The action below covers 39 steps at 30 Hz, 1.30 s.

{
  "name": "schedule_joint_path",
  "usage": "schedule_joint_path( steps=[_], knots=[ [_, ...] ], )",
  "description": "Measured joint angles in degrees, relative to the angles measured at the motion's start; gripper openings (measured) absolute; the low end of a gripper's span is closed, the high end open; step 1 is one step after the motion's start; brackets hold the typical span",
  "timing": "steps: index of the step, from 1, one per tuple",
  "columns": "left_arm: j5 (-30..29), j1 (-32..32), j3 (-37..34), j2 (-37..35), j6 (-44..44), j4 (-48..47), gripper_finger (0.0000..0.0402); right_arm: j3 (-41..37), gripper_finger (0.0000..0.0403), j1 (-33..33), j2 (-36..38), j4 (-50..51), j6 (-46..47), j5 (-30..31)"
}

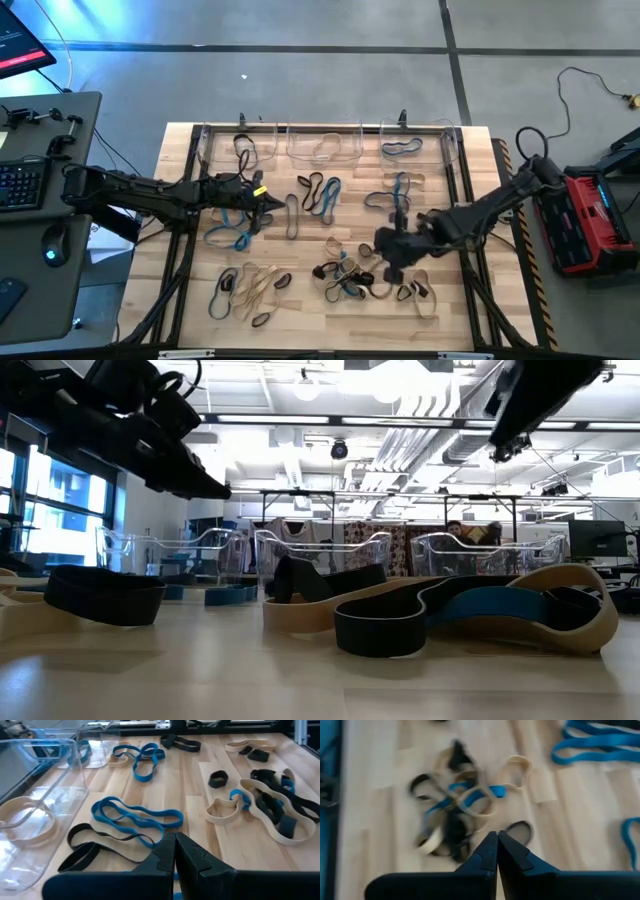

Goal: Sort rubber bands into baskets
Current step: Put the black rubber band into the left transparent bin

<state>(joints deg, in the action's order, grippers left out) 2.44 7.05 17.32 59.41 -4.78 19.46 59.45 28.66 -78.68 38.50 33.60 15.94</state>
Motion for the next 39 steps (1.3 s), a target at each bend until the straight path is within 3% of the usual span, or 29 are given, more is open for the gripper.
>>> schedule_joint_path(
  steps=[6,12,19,27,39],
  knots=[
    [-1.22,0.04,0.02,0.01,-1.5,-0.04,0.0,0.91,0.0021,3.89,0.03,2.74,1.06,2.12],
    [-1.51,0.04,0.02,0.01,-7.04,0.84,0.0,0.91,0.0093,2.36,0.03,5.24,5.32,1.92],
    [-1.62,0.04,0.04,0.01,-6.01,0.92,0.0,0.91,0.0152,2.81,0.03,5.28,5.47,-0.84],
    [-1.64,0.04,0.04,-0.01,-7.77,1.16,0.0,0.93,0.0158,3.0,-1.66,5.53,6.98,-4.57],
    [-1.64,0.04,0.04,0.01,-7.81,1.14,0.0,0.93,0.0158,8.2,-11.64,10.98,7.96,-10.3]
  ],
)
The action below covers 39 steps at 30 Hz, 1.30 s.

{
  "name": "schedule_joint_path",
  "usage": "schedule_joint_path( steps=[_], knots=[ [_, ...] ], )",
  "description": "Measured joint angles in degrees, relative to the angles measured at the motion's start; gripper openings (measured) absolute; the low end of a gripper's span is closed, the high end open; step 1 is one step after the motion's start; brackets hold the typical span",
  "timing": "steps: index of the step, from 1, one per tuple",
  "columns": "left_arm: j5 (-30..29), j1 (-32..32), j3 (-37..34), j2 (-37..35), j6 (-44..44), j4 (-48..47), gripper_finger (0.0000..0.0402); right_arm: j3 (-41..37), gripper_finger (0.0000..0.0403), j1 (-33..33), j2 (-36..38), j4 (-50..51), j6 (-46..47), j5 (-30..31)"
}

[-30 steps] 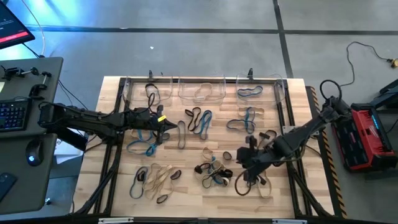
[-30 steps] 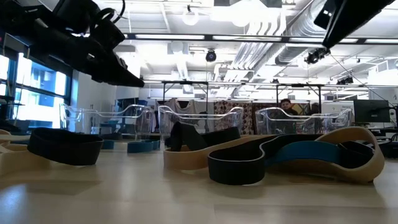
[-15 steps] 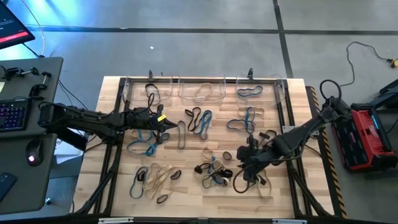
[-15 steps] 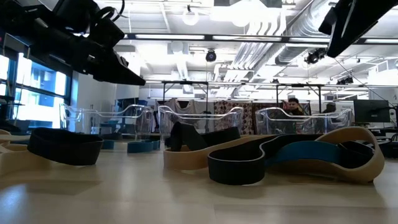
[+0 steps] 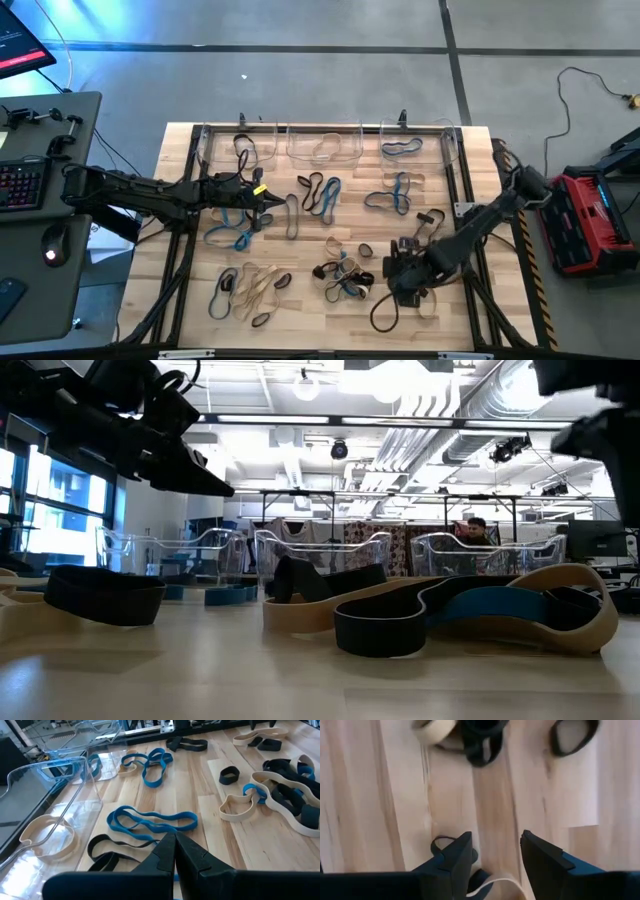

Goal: Sort rubber bands into baskets
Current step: Put the black rubber band into the left transparent bin

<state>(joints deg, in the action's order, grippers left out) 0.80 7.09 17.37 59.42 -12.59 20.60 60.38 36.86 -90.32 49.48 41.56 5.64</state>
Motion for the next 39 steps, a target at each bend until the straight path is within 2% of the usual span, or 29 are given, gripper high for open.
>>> schedule_joint_path(
  steps=[5,14,19,22,26,35,39],
  knots=[
    [0.0,0.02,0.0,0.0,-0.54,0.0,0.0,0.0,0.0158,0.1,-3.93,-0.64,-1.67,-5.54],
    [0.02,-0.04,0.0,0.0,-0.07,-0.02,0.0,0.0,0.015,1.62,-9.4,-0.89,-4.94,-7.9],
    [0.02,-0.04,0.0,-0.01,0.08,0.17,0.0,0.0,0.0109,0.63,-10.29,-0.88,-6.94,-7.87],
    [0.02,-0.04,0.0,0.0,0.34,0.19,0.0,-0.02,0.0066,-0.6,-9.91,-0.69,-7.08,-8.13],
    [0.04,-0.04,0.0,-0.01,3.24,0.2,0.0,-0.02,0.0008,-1.89,-9.77,-0.87,-7.53,-12.25],
    [0.04,-0.04,0.0,0.0,4.07,0.2,0.0,-0.02,0.0003,-3.9,-9.2,-2.75,-9.05,-12.17],
    [0.02,-0.04,0.0,0.0,3.53,0.26,0.0,0.76,0.0001,-4.98,-7.48,-2.58,-10.68,-9.49]
  ],
)
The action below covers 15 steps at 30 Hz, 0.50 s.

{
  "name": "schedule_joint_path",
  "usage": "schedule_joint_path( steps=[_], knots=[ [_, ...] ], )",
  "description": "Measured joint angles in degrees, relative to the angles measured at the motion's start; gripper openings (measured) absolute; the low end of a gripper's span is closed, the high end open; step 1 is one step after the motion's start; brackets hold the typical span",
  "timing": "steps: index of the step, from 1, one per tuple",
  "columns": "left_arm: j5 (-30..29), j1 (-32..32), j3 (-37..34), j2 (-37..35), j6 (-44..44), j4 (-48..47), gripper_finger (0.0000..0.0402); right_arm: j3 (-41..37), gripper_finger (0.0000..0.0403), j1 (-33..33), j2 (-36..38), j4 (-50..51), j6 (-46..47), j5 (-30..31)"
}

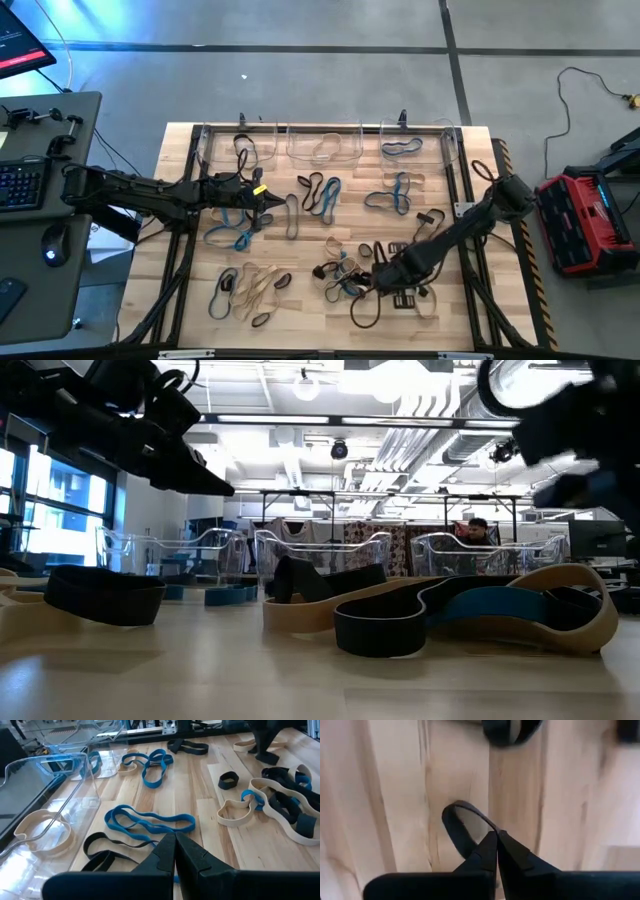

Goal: Sort rubber bands into baskets
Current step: Put the black rubber band into the left transparent bin

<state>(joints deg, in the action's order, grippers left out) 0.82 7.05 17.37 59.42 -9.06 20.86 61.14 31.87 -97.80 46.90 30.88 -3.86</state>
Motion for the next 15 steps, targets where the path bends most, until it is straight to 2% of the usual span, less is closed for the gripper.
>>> schedule_joint_path(
  steps=[5,11,15],
  knots=[
    [0.0,0.0,0.0,0.0,2.27,0.04,0.0,0.93,0.0,-0.39,4.54,1.64,-0.93,5.7],
    [-0.02,-0.84,0.0,0.0,4.94,0.0,0.0001,1.05,0.0,-0.49,10.06,1.87,0.78,21.28],
    [-1.43,-2.16,-0.02,-0.01,4.73,0.02,0.0013,1.06,0.0,-2.41,11.34,1.25,0.69,29.07]
  ],
)
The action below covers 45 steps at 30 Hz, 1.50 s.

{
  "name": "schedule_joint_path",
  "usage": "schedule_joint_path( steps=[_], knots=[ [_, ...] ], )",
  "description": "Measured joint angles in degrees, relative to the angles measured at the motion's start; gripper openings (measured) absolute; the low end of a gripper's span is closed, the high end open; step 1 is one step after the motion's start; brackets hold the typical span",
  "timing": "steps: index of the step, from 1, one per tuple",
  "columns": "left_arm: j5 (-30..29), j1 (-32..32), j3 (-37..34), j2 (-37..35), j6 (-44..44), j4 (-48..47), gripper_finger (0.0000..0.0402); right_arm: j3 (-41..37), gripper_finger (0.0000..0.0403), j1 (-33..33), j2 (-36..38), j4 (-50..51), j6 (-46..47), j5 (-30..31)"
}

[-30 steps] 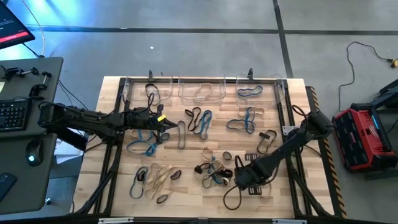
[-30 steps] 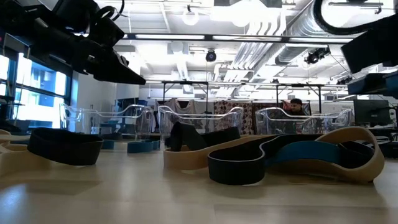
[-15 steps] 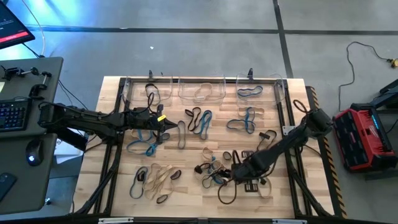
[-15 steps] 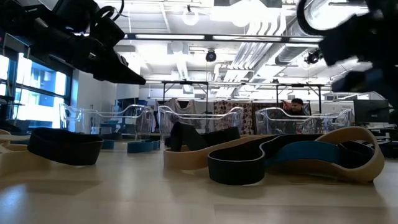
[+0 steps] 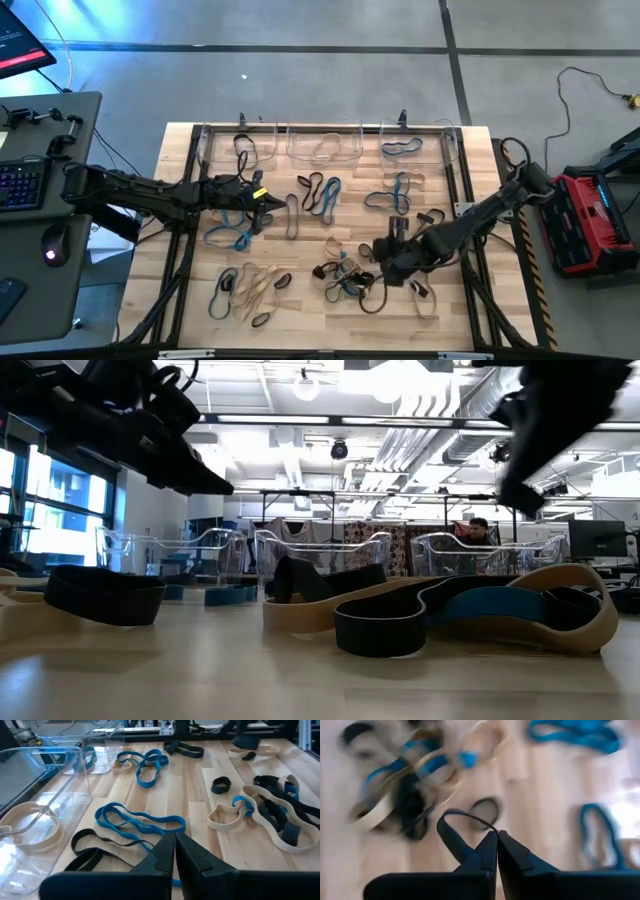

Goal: Sort rubber bands into baskets
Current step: Put the black rubber band into the left transparent bin

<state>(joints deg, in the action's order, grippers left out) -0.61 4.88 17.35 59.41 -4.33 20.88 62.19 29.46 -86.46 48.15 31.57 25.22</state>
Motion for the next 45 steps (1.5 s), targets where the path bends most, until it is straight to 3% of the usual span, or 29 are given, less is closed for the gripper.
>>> schedule_joint_path(
  steps=[8,16,21,30,38,45],
  knots=[
    [-9.53,-5.2,-0.01,0.01,-3.44,2.01,0.0064,-0.97,0.0,-8.15,-0.15,-11.94,-6.86,6.4],
    [-16.05,-9.86,-0.01,-0.02,-10.88,9.02,0.0095,-1.2,0.0,-16.12,-0.42,-27.31,-15.25,7.8],
    [-19.35,-10.96,-0.01,0.09,-10.78,10.43,0.0103,-1.2,0.0,-19.02,-0.44,-33.97,-18.68,7.73],
    [-22.94,-13.97,3.53,2.11,-10.88,10.82,0.0128,-1.22,0.0,-20.84,-2.71,-43.29,-22.06,7.37],
    [-29.39,-16.27,10.15,10.78,-15.52,10.73,0.0163,-1.22,0.0,-20.36,-5.39,-50.4,-22.22,7.49],
    [-29.78,-16.41,14.86,17.66,-17.0,10.72,0.0184,-1.27,0.0,-20.38,-5.51,-52.43,-23.0,8.36]
  ],
)
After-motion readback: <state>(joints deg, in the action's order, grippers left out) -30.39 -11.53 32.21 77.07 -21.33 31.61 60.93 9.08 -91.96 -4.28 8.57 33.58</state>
